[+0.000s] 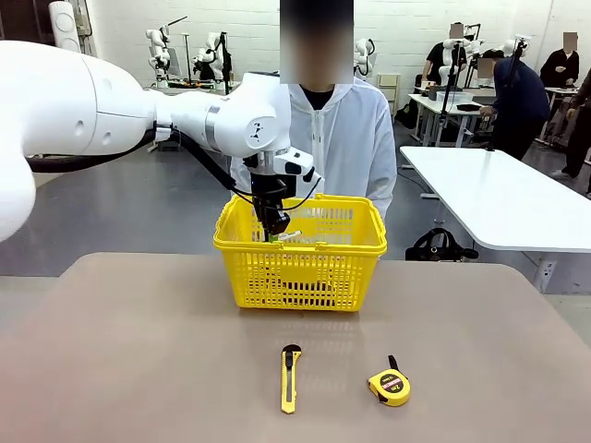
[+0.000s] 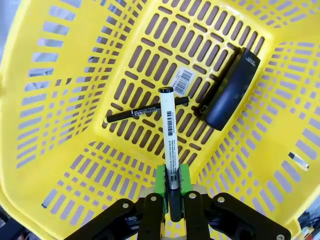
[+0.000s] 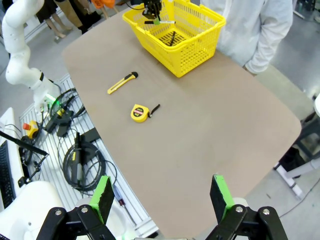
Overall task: Place the items the person wants into the basket.
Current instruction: Pick up the item the person points to and place it in the Market Basket.
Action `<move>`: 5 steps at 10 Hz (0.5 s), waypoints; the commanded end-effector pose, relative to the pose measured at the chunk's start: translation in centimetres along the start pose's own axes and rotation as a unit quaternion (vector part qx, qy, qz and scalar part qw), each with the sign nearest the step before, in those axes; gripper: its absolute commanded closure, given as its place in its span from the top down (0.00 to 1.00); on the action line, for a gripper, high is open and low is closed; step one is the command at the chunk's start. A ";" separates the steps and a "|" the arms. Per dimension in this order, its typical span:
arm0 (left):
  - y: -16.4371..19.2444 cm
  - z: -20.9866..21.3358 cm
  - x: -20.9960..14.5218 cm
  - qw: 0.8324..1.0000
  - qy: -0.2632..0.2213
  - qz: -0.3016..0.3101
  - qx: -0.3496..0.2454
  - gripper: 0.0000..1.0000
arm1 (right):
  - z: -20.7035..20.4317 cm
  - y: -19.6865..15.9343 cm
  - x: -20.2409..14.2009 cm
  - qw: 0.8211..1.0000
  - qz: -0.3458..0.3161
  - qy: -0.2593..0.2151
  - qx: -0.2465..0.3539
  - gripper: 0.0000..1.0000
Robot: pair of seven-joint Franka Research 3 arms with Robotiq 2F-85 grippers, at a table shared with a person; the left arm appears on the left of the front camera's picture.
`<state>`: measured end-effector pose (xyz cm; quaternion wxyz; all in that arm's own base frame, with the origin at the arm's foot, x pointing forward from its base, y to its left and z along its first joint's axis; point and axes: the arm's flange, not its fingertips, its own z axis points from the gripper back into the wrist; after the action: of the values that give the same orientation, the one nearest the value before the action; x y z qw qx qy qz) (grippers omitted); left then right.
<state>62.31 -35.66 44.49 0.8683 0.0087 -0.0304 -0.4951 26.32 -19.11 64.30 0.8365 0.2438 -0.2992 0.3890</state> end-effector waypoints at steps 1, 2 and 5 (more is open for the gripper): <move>0.6 0.4 1.1 1.000 0.011 -0.017 0.000 0.12 | -0.1 0.0 0.1 1.000 0.005 -0.016 0.008 1.00; 0.6 0.4 1.1 1.000 0.010 -0.019 -0.001 0.12 | -0.1 0.0 0.1 1.000 0.005 -0.016 0.008 1.00; 0.6 0.3 1.1 1.000 0.012 -0.023 -0.001 1.00 | -0.1 0.0 0.1 1.000 0.005 -0.016 0.008 1.00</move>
<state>62.45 -35.84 44.30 0.8640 0.0074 -0.0251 -0.5027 26.32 -19.11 64.30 0.8365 0.2438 -0.2992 0.3890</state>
